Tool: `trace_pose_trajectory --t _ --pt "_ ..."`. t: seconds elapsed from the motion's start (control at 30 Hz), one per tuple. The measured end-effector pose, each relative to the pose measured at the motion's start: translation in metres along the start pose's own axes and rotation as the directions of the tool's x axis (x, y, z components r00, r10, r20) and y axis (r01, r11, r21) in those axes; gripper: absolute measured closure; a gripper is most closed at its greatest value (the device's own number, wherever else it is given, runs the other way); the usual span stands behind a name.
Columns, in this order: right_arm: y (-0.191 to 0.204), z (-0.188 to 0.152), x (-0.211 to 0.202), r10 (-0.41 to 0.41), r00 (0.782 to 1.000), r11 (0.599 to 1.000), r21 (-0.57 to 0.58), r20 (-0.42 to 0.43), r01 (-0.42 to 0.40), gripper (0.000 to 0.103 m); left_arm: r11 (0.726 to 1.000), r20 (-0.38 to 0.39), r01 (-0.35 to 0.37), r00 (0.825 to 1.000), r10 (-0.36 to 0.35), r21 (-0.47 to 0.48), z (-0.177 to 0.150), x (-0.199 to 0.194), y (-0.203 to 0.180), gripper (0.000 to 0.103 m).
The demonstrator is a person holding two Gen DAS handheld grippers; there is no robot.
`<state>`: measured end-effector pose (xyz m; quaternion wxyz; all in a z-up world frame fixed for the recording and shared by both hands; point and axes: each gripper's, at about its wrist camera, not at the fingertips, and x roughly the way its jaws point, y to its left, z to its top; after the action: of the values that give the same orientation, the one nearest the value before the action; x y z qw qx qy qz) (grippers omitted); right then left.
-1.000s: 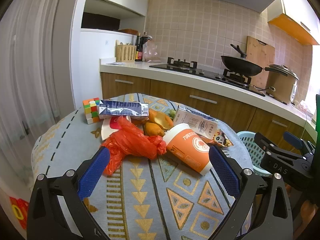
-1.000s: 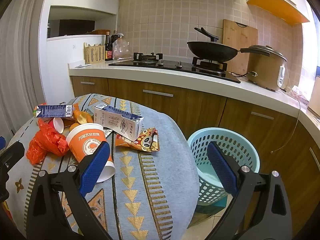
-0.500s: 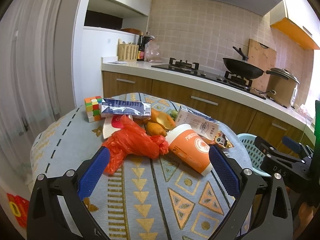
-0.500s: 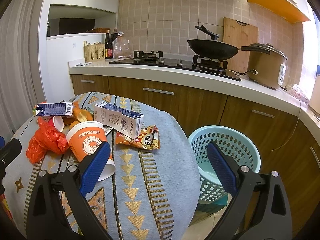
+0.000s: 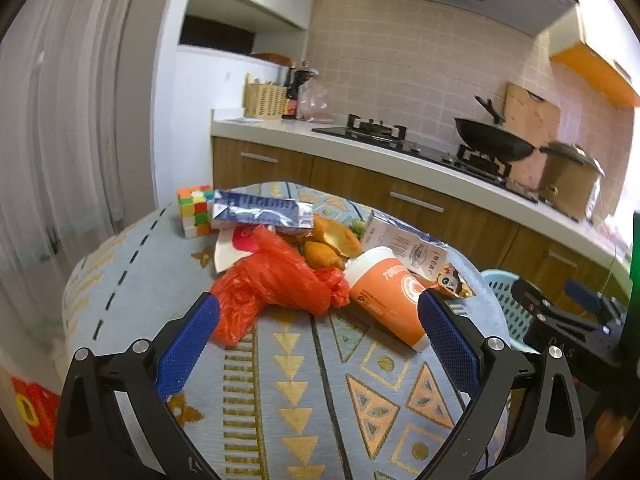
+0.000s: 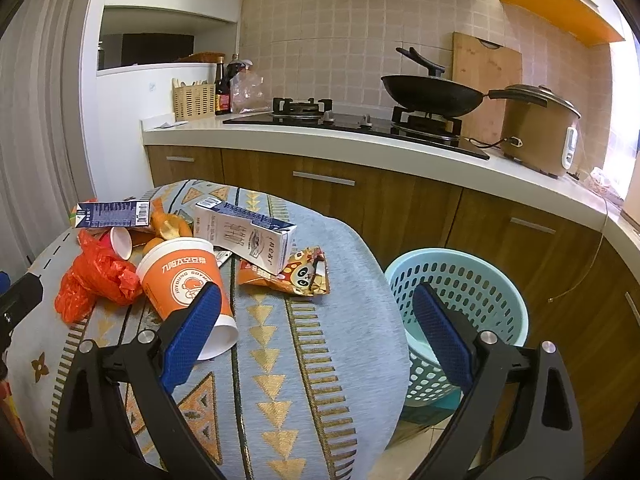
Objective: Collect trash
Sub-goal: 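Grasp the orange plastic bag with the left tool while the right tool grasps the orange paper cup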
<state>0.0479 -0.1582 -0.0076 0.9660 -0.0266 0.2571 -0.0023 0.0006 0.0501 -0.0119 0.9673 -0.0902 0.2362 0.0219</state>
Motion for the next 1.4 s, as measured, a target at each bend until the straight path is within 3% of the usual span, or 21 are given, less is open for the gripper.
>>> trace_pose_trajectory --t 0.07,0.23,0.27,0.47,0.57,0.77,0.97,1.03,1.2,1.4 --pt "0.003 -0.002 0.005 0.02 1.0 1.0 -0.005 -0.009 -0.02 0.02 0.998 -0.013 -0.004 1.0 0.004 -0.055 0.0 0.005 0.014 0.008" --pt "0.013 -0.008 0.021 0.112 0.991 0.993 -0.01 -0.068 -0.113 0.05 0.994 -0.048 -0.031 0.998 0.027 -0.1 0.006 0.018 0.038 0.009" --pt "0.015 -0.009 0.025 0.13 0.988 0.991 -0.007 -0.08 -0.131 0.052 0.994 -0.049 -0.036 0.998 0.031 -0.1 0.008 0.02 0.04 0.009" --pt "0.028 -0.005 0.035 0.264 0.959 0.964 0.015 -0.099 -0.264 0.052 0.999 -0.089 -0.046 0.995 0.046 -0.003 0.027 0.048 0.059 0.009" --pt "0.038 -0.002 0.044 0.297 0.948 0.954 0.003 -0.111 -0.299 0.049 0.999 -0.187 0.0 0.982 0.008 0.039 0.029 0.079 0.07 0.01" --pt "0.055 0.002 0.058 0.334 0.935 0.94 -0.037 -0.124 -0.34 0.037 0.996 -0.274 0.081 0.959 -0.07 0.026 0.026 0.117 0.077 0.012" --pt "0.061 0.002 0.078 0.35 0.92 0.931 -0.041 -0.178 -0.362 0.03 0.987 -0.324 0.15 0.933 -0.158 -0.048 0.021 0.137 0.081 0.03" --pt "0.062 0.002 0.085 0.354 0.915 0.93 -0.034 -0.196 -0.367 0.028 0.985 -0.325 0.165 0.93 -0.173 -0.054 0.02 0.139 0.081 0.037" --pt "0.063 0.0 0.102 0.372 0.896 0.922 -0.012 -0.244 -0.386 0.025 0.982 -0.341 0.184 0.922 -0.185 -0.035 0.014 0.142 0.074 0.065" --pt "0.069 -0.002 0.116 0.376 0.881 0.919 -0.008 -0.288 -0.394 0.023 0.981 -0.33 0.189 0.924 -0.192 -0.041 0.01 0.14 0.073 0.082"
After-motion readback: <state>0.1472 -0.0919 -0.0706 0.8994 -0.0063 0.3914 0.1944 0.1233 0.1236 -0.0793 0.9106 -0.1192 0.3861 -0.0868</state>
